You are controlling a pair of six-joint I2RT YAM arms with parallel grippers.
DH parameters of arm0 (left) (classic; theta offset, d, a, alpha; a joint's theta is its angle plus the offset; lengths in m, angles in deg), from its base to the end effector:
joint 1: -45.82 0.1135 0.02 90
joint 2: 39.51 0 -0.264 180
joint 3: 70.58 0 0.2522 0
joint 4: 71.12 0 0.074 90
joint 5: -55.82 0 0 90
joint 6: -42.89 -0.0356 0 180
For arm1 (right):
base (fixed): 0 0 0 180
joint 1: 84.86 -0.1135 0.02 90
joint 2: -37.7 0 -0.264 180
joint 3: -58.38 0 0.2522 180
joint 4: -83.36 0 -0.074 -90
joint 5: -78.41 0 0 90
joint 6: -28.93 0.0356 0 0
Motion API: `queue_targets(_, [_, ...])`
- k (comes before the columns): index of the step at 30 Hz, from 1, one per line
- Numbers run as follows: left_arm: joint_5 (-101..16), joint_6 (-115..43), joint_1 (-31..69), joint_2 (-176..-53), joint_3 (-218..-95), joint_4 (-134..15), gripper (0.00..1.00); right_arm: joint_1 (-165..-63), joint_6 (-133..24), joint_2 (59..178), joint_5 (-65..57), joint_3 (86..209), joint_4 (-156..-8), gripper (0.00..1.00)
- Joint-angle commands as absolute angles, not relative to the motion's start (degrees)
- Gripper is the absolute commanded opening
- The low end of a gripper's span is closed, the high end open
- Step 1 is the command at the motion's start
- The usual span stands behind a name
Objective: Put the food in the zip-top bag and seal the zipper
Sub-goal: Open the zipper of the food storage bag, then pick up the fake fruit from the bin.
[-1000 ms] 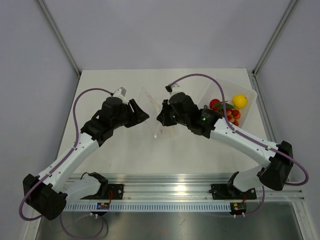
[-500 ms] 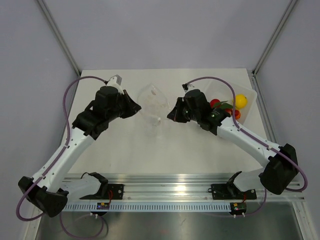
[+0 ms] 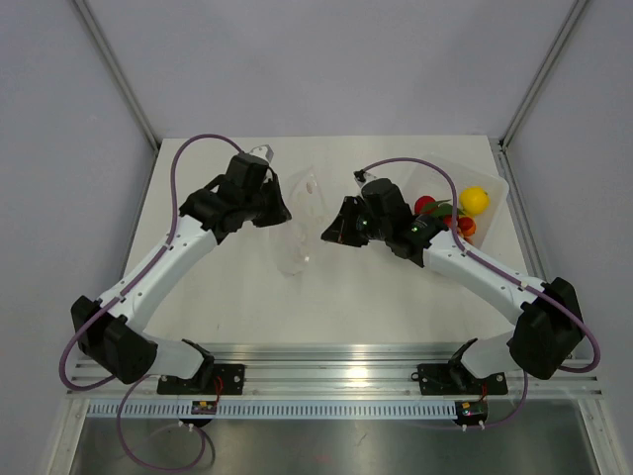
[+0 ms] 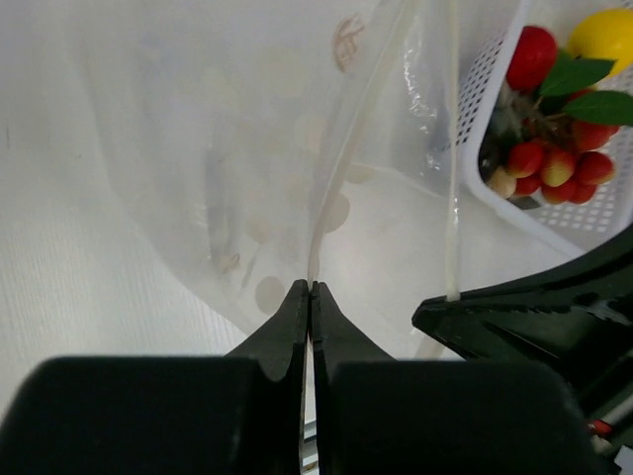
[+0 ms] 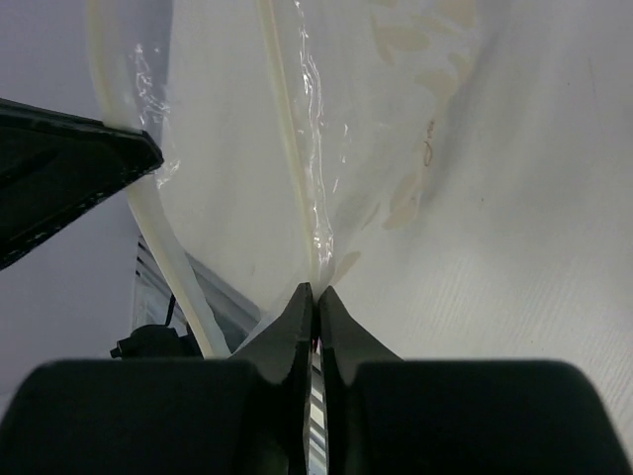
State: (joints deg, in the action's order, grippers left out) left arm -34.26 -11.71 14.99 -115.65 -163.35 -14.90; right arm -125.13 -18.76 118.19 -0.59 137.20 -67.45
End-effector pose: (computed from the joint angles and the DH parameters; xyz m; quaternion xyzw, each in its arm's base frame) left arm 0.2429 -0.1450 0.3721 -0.0358 0.9041 -0.2332 0.3563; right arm 0.2413 0.2133 0.3106 -0.0319 0.8665 0.3868 0.3141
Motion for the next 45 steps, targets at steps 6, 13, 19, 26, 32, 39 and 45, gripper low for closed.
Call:
queue_targets(6, [-33.22, -12.57, 12.69, -119.57, -161.78, -18.06, 0.0, -123.97, -24.58, 111.98, -14.2, 136.91, -56.18, 0.45])
queue_targets(13, [-33.83, -12.48, 12.69, -122.04, -160.9, -20.79, 0.0, -122.74, -31.69, 102.06, -25.54, 136.92, -51.85, 0.63])
queue_targets(19, [-35.76, -12.65, 12.69, -123.0, -161.86, -20.62, 0.0, -115.19, -39.25, 104.48, -32.67, 140.34, -47.64, 0.6])
queue_targets(26, [-36.82, -12.57, 12.69, -122.66, -161.69, -20.62, 0.0, -107.89, -45.68, 118.46, -35.41, 145.88, -43.85, 0.62])
queue_targets(32, [-36.91, -12.74, 12.69, -121.6, -160.28, -20.79, 0.0, -106.3, -48.32, 125.32, -35.5, 149.22, -42.09, 0.65])
queue_targets(39, [-38.4, -13.18, 12.69, -121.51, -160.98, -20.44, 0.0, -105.6, -52.63, 130.07, -35.48, 150.46, -40.77, 0.67])
queue_targets(45, [-38.93, -13.01, 12.69, -122.21, -160.64, -20.35, 0.0, -105.69, -57.9, 131.48, -36.63, 148.78, -44.99, 0.69])
